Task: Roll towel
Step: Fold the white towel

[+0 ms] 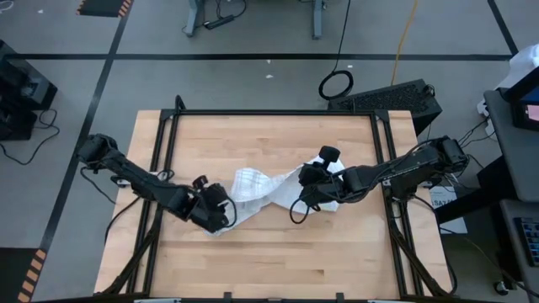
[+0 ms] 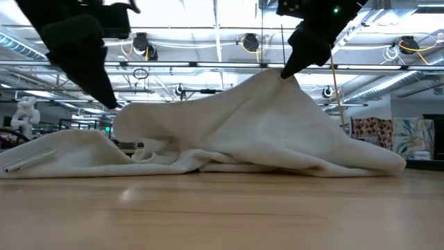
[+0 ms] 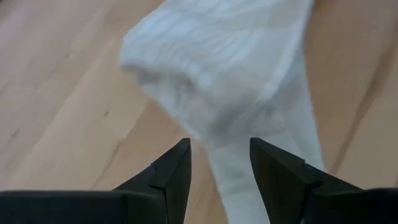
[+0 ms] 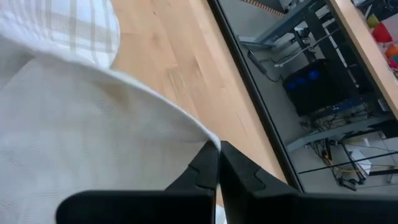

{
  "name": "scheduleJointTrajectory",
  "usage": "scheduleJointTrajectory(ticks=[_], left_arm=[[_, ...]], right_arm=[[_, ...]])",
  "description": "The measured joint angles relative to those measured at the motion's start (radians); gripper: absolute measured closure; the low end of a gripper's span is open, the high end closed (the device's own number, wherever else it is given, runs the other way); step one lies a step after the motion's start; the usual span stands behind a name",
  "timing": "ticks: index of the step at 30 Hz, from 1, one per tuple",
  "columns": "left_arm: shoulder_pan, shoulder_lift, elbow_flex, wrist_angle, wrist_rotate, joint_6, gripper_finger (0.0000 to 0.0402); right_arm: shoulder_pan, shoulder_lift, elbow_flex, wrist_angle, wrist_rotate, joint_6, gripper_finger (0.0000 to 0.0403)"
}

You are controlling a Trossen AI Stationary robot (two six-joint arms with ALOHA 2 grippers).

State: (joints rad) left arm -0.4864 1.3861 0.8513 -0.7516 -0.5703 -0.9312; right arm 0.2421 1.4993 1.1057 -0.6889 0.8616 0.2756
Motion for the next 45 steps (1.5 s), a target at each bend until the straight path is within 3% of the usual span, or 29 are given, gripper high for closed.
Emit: scheduleJointTrajectory(ticks=[4, 12, 22, 26, 37, 41, 45], left_arm=[[-0.045, 0.000, -0.013, 0.004, -0.037, -0.080, 0.0232], [-0.059, 0.008, -0.147, 0.359, -0.062, -0.061, 0.0227], [-0.059, 0.059, -0.207, 0.476, 0.016, -0.083, 0.0119], [-0.056, 0.092, -0.208, 0.504, 0.015, -0.083, 0.0103], [0.087, 0.157, -0.208, 0.594, -0.131, -0.010, 0.0108], [0.141, 0.154, -0.208, 0.651, -0.136, 0.085, 0.0142], [0.208, 0.159, -0.207, 0.641, -0.079, 0.116, 0.0202]], right_arm=[[0.000, 0.000, 0.000, -0.003, 0.000, 0.000, 0.0403], [0.000, 0.000, 0.000, -0.005, 0.000, 0.000, 0.0403], [0.000, 0.000, 0.000, -0.009, -0.004, 0.001, 0.0402], [0.000, 0.000, 0.000, -0.011, -0.003, 0.001, 0.0402], [0.000, 0.000, 0.000, 0.006, -0.003, 0.014, 0.0402], [0.000, 0.000, 0.000, 0.004, -0.006, 0.020, 0.0402], [0.000, 0.000, 0.000, 0.003, -0.030, 0.032, 0.0402]])
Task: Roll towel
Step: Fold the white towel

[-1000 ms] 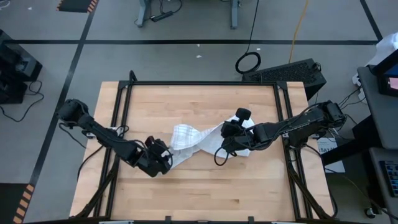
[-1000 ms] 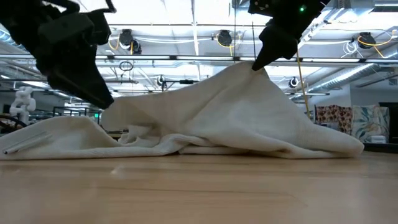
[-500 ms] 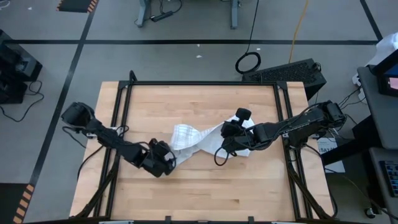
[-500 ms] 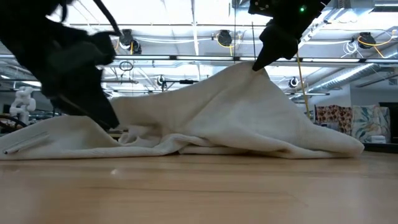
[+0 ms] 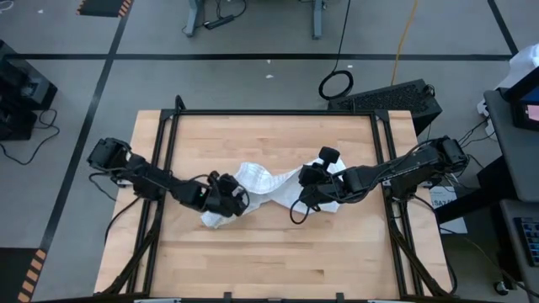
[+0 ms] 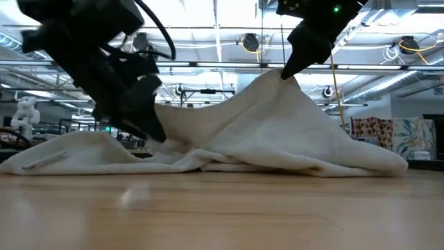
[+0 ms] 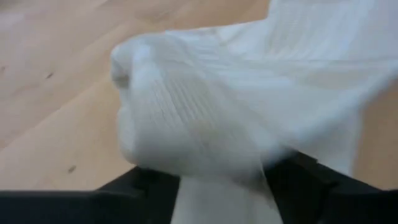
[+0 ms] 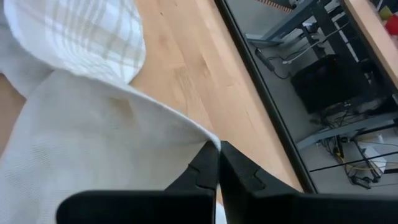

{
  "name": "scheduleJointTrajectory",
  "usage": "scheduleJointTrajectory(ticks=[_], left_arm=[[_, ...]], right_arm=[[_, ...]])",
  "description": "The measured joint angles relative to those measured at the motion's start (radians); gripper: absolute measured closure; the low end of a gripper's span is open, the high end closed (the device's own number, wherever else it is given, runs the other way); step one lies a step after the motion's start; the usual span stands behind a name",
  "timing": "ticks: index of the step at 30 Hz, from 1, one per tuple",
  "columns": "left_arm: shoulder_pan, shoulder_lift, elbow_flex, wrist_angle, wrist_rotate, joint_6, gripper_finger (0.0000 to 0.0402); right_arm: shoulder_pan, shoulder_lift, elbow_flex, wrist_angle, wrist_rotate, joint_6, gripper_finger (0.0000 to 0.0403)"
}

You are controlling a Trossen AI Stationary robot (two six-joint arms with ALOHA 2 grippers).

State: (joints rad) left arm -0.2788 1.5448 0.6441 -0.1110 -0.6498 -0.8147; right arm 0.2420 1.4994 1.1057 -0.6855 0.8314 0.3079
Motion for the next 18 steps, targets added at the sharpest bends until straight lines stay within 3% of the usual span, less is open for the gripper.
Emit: scheduleJointTrajectory(ticks=[7, 12, 18], left_arm=[[0.049, -0.003, 0.000, -0.004, 0.022, 0.080, 0.0377], [0.049, -0.066, 0.021, -0.006, 0.029, 0.168, 0.0388], [0.034, -0.240, 0.071, -0.002, 0.029, 0.338, 0.0395]], right_arm=[[0.002, 0.000, 0.000, 0.000, -0.001, 0.003, 0.0402], [0.002, 0.000, 0.000, -0.001, -0.024, 0.021, 0.0402], [0.002, 0.000, -0.001, -0.006, -0.026, 0.080, 0.0403]])
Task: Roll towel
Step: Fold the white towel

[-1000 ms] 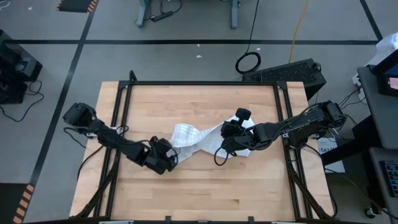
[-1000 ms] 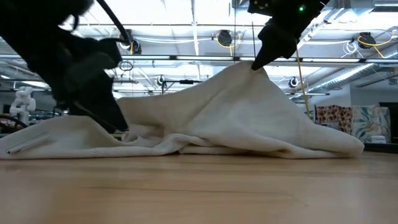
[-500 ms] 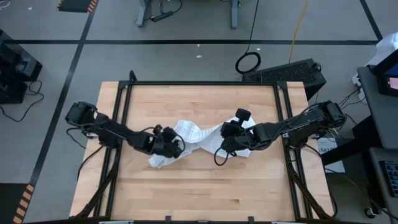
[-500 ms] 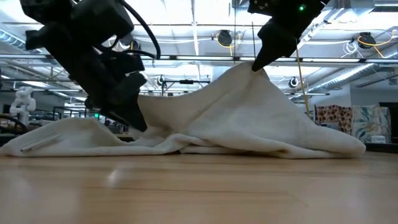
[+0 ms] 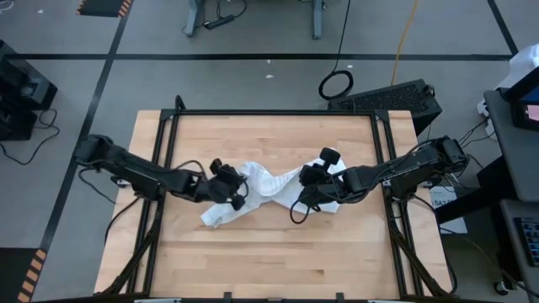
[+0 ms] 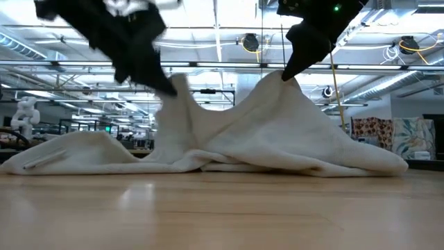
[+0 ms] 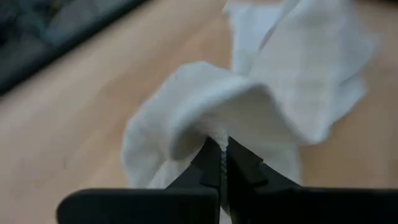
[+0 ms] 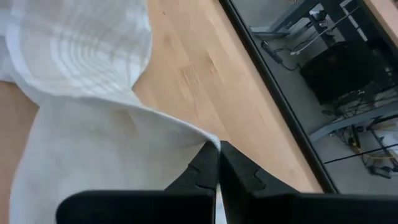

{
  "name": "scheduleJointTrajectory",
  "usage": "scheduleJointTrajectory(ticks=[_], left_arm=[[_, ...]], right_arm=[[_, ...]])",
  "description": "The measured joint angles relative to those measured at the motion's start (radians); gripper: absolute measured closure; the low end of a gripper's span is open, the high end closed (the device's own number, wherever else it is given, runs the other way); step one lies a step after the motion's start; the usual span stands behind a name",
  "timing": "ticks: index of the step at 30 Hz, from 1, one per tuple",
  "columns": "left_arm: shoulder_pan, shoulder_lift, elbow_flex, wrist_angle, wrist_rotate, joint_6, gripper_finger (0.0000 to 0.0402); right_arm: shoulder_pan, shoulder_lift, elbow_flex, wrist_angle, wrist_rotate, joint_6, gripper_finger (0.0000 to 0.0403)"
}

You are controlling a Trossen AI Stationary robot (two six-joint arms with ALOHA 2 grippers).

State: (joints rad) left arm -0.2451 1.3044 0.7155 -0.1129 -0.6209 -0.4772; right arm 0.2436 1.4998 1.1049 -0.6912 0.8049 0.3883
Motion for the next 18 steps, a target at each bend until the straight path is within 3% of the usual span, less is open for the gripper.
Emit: scheduleJointTrajectory(ticks=[6, 10, 15, 18], left_arm=[[-0.059, -0.210, 0.044, 0.003, -0.022, 0.190, 0.0395], [-0.078, -0.331, 0.044, -0.022, -0.080, 0.233, 0.0395], [-0.079, -0.403, 0.044, -0.090, -0.127, 0.251, 0.0395], [-0.078, -0.414, 0.044, -0.128, -0.168, 0.251, 0.0395]], right_arm=[[0.001, 0.008, 0.000, 0.056, 0.002, 0.096, 0.0403], [0.017, 0.021, 0.000, 0.083, -0.031, 0.152, 0.0391], [-0.001, 0.022, 0.000, 0.010, -0.069, 0.170, 0.0337], [-0.033, 0.021, -0.003, -0.092, 0.003, 0.170, 0.0297]])
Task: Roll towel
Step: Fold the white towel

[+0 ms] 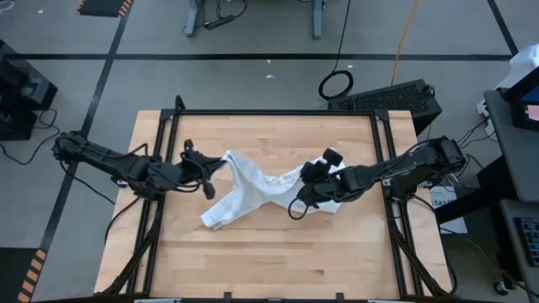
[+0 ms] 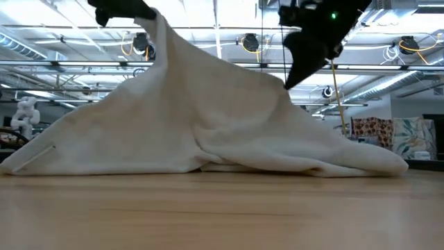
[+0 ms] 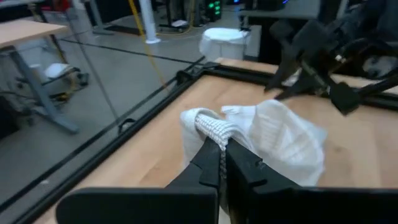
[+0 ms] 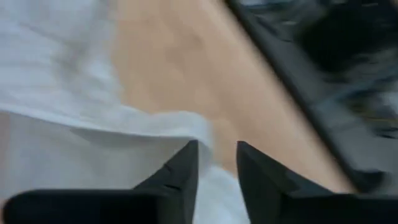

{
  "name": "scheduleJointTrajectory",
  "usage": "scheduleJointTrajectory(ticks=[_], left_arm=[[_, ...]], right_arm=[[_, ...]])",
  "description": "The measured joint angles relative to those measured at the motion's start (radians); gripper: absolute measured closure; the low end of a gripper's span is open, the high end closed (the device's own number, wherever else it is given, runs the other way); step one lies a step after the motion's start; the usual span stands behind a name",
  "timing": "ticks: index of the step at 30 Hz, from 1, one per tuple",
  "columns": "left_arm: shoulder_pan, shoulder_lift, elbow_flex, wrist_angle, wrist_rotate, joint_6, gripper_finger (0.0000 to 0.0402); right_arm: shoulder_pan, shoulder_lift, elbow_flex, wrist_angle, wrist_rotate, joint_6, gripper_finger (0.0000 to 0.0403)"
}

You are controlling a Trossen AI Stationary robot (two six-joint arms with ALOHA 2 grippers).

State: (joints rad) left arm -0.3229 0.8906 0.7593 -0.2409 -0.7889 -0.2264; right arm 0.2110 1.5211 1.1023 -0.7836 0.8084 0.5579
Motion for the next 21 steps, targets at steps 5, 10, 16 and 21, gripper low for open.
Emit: scheduleJointTrajectory(ticks=[5, 10, 16, 21], left_arm=[[0.000, 0.003, 0.000, -0.046, -0.055, -0.003, 0.0395], [0.001, 0.004, 0.000, -0.108, -0.124, -0.045, 0.0395], [0.003, 0.005, 0.000, -0.264, -0.217, -0.186, 0.0395], [0.003, 0.005, 0.000, -0.295, -0.234, -0.213, 0.0395]], right_arm=[[-0.082, -0.003, -0.075, -0.048, 0.130, -0.038, 0.0253], [-0.157, -0.012, -0.145, 0.000, -0.011, -0.106, 0.0244], [-0.187, -0.065, -0.158, 0.013, -0.125, -0.160, 0.0246], [-0.249, -0.128, -0.157, 0.151, -0.340, -0.364, 0.0246]])
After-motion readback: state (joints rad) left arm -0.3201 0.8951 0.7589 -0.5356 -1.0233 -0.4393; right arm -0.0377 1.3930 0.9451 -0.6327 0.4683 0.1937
